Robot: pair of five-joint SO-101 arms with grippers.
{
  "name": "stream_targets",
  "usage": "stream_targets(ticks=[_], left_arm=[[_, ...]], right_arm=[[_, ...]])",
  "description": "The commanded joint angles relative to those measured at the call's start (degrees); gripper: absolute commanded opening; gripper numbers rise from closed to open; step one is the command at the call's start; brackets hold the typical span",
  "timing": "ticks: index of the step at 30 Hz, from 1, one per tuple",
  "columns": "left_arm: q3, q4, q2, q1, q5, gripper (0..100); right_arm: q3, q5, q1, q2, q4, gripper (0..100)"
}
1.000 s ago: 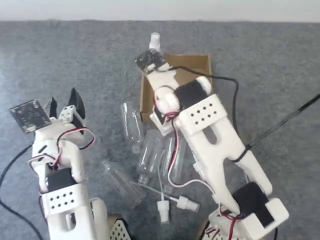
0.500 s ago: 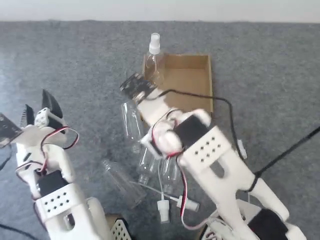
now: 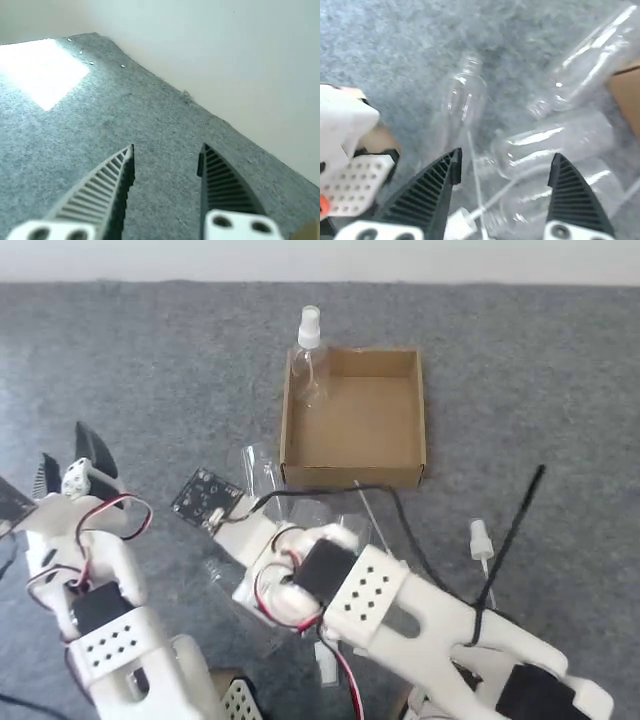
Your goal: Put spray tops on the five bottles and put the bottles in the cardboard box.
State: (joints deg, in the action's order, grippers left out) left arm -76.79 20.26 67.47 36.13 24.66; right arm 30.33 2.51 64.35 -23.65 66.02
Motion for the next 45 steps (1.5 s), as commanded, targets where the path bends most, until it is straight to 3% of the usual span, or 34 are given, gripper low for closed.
stream_targets(ticks=[1,11,19,30,38,45], left_arm=[[1.71,-1.67,1.05,1.76,2.73,20],[2.51,-1.67,0.88,6.77,7.12,20],[2.51,-1.67,0.88,6.77,7.12,20],[2.42,-1.67,0.88,6.68,7.12,20],[2.42,-1.67,0.88,6.68,7.12,20],[2.33,-1.67,0.79,6.59,7.03,20]], right_arm=[[2.29,1.67,2.77,-3.21,-6.02,25.1],[4.66,5.89,5.32,-1.89,-9.27,25.2],[2.20,8.53,7.69,13.23,-14.46,25.2],[-4.40,8.18,6.02,25.89,-11.91,24.8],[-7.56,8.09,3.74,26.42,-8.57,9.4],[-7.74,8.09,3.12,25.89,-8.13,7.2]])
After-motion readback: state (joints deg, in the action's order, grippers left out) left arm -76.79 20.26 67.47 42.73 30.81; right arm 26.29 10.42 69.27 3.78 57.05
